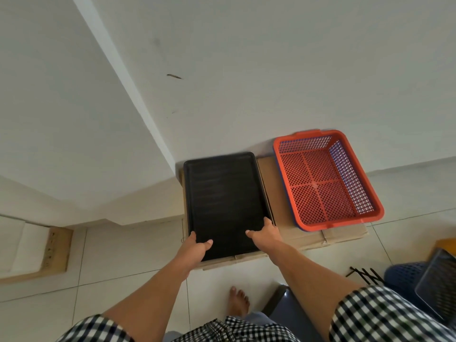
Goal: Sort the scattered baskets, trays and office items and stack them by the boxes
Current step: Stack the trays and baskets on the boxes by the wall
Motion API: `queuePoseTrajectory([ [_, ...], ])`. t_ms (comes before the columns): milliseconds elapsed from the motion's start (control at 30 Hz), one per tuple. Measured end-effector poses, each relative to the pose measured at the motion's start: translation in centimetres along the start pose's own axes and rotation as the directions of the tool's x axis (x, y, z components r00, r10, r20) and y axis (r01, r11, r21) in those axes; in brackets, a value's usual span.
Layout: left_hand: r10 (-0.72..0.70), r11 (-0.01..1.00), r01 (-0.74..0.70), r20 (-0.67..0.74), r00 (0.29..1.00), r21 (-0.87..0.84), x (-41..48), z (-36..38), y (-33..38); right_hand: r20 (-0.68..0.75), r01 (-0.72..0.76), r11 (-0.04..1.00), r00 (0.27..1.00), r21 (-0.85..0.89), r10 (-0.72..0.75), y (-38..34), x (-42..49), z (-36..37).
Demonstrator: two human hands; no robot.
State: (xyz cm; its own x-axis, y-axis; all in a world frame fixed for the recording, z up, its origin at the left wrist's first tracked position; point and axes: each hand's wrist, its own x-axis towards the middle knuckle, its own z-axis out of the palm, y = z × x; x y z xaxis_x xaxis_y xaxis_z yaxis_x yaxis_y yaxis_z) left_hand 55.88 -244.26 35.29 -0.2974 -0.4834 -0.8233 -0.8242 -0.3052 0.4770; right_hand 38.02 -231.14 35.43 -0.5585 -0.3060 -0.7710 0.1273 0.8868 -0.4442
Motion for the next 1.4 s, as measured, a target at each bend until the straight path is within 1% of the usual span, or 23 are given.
queuePoseTrajectory([
  [67, 0.042, 0.997, -0.041, -0.012, 0.999, 0.061, -0.2, -0.3, 0.1, -0.063, 0.019, 0.999, 0.998, -0.026, -0.021, 0.3, -0.7, 0.4],
  [167, 0.116, 0.967, -0.108, -0.022, 0.993, 0.233, -0.8, -0.8, 0.5, -0.147, 0.031, 0.996, 0.988, -0.087, -0.044, 0.8, -2.2, 1.2],
  [300, 0.233, 0.859, -0.210, 0.008, 0.972, 0.467, -1.6, -1.3, 1.4, -0.233, 0.002, 0.986, 0.972, -0.165, -0.041, 1.7, -4.8, 2.3],
  [400, 0.342, 0.730, -0.302, 0.055, 0.938, 0.614, -2.6, -1.5, 1.6, -0.305, -0.027, 0.985, 0.952, -0.170, -0.027, 2.6, -7.2, 3.4],
  [500, 0.437, 0.552, -0.383, 0.134, 0.890, 0.741, -3.8, -2.0, 0.6, -0.415, -0.029, 0.994, 0.910, -0.109, -0.019, 4.0, -10.0, 5.3],
  [600, 0.473, 0.371, -0.433, 0.234, 0.849, 0.822, -5.1, -3.1, -1.5, -0.504, -0.040, 0.999, 0.864, -0.033, 0.018, 5.7, -13.3, 8.1],
  [700, 0.497, 0.240, -0.458, 0.297, 0.815, 0.856, -6.6, -4.6, -4.1, -0.562, -0.069, 0.997, 0.824, 0.033, 0.075, 7.6, -16.7, 11.5],
  [800, 0.508, 0.156, -0.475, 0.342, 0.790, 0.866, -8.6, -5.7, -6.9, -0.581, -0.101, 0.988, 0.800, 0.115, 0.149, 9.6, -20.1, 14.9],
  [900, 0.497, 0.080, -0.496, 0.397, 0.772, 0.865, -10.8, -5.1, -9.1, -0.595, -0.138, 0.970, 0.770, 0.198, 0.232, 12.5, -23.8, 17.3],
  [967, 0.507, 0.036, -0.527, 0.439, 0.742, 0.849, -12.3, -3.6, -9.9, -0.606, -0.168, 0.955, 0.742, 0.246, 0.287, 15.0, -26.1, 18.2],
  [1067, 0.521, -0.039, -0.601, 0.529, 0.670, 0.798, -14.7, -0.5, -11.0, -0.606, -0.226, 0.919, 0.696, 0.323, 0.384, 19.1, -29.1, 19.1],
  [1167, 0.503, -0.099, -0.656, 0.606, 0.616, 0.748, -17.2, 3.0, -12.6, -0.599, -0.278, 0.874, 0.642, 0.399, 0.478, 23.3, -31.6, 19.9],
  [1267, 0.460, -0.178, -0.681, 0.672, 0.581, 0.710, -19.5, 6.6, -14.4, -0.588, -0.303, 0.828, 0.593, 0.471, 0.551, 27.2, -34.0, 20.8],
  [1400, 0.401, -0.309, -0.672, 0.733, 0.549, 0.673, -23.1, 12.5, -17.0, -0.567, -0.327, 0.762, 0.519, 0.559, 0.639, 33.0, -37.9, 21.8],
])
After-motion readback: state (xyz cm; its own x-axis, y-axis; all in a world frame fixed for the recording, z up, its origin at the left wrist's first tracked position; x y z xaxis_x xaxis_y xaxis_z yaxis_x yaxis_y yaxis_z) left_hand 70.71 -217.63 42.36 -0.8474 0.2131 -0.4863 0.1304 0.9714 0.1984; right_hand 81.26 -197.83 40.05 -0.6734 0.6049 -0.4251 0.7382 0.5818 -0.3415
